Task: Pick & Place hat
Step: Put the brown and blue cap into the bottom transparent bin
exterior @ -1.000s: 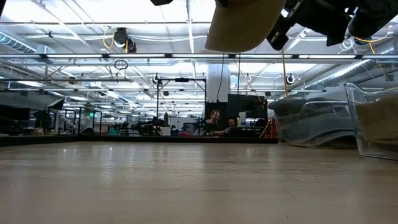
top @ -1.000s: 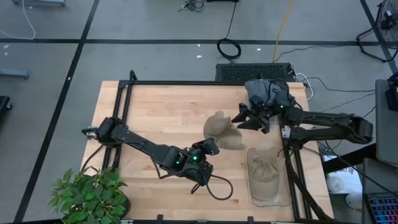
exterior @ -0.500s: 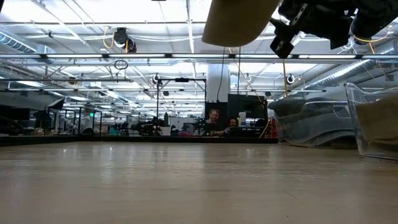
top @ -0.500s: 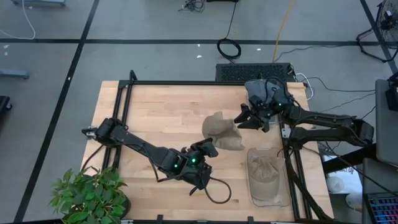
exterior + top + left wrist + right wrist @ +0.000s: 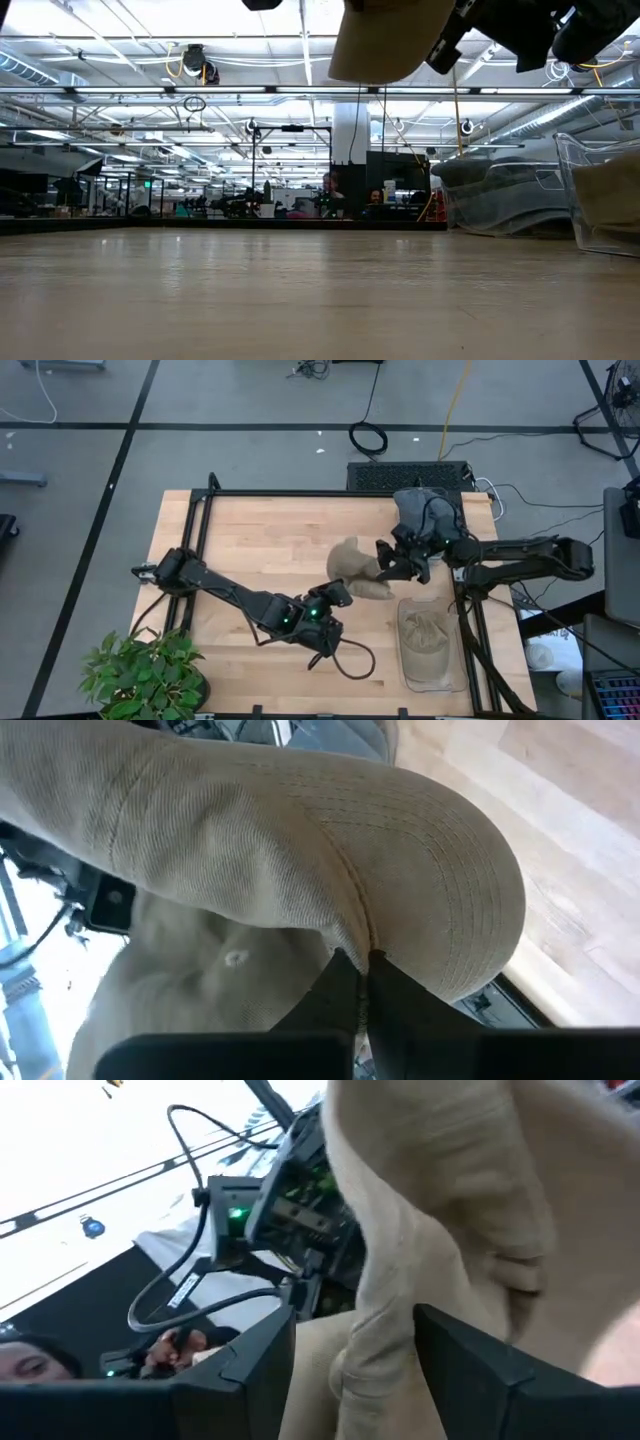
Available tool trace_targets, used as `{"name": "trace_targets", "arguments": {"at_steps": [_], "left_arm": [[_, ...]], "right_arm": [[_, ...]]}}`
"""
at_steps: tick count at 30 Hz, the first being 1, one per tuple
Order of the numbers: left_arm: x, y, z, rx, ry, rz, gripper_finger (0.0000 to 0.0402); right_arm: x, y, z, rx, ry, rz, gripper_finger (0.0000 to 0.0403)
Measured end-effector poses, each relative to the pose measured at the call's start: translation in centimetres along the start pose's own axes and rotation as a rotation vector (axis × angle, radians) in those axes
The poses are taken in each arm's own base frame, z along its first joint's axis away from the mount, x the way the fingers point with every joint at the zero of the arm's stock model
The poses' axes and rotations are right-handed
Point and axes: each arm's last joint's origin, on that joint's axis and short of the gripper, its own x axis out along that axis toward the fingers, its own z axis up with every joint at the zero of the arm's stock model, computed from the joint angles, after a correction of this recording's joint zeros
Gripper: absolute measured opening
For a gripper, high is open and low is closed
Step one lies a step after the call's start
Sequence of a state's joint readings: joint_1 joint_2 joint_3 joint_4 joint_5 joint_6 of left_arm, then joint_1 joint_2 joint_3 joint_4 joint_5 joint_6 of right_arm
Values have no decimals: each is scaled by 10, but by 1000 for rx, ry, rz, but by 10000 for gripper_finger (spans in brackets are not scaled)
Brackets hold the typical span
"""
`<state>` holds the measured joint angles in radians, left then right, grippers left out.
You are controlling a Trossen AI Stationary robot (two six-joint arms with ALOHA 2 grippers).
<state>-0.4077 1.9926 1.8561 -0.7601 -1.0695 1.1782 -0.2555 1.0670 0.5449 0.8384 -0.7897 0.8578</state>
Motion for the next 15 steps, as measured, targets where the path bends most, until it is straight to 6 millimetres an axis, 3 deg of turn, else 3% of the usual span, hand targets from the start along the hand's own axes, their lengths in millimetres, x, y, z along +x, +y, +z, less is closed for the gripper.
{"name": "trace_targets", "arguments": {"at_steps": [3, 10, 15], "left_arm": [[4, 0, -2, -26, -7, -10, 12], [6, 0, -2, -65, -29, -29, 12], [6, -1, -3, -80, -27, -33, 5]], "right_arm": [[5, 4, 2, -5, 14, 42, 192], [24, 34, 25, -63, 84, 191, 192], [36, 32, 24, -88, 218, 17, 192]]}}
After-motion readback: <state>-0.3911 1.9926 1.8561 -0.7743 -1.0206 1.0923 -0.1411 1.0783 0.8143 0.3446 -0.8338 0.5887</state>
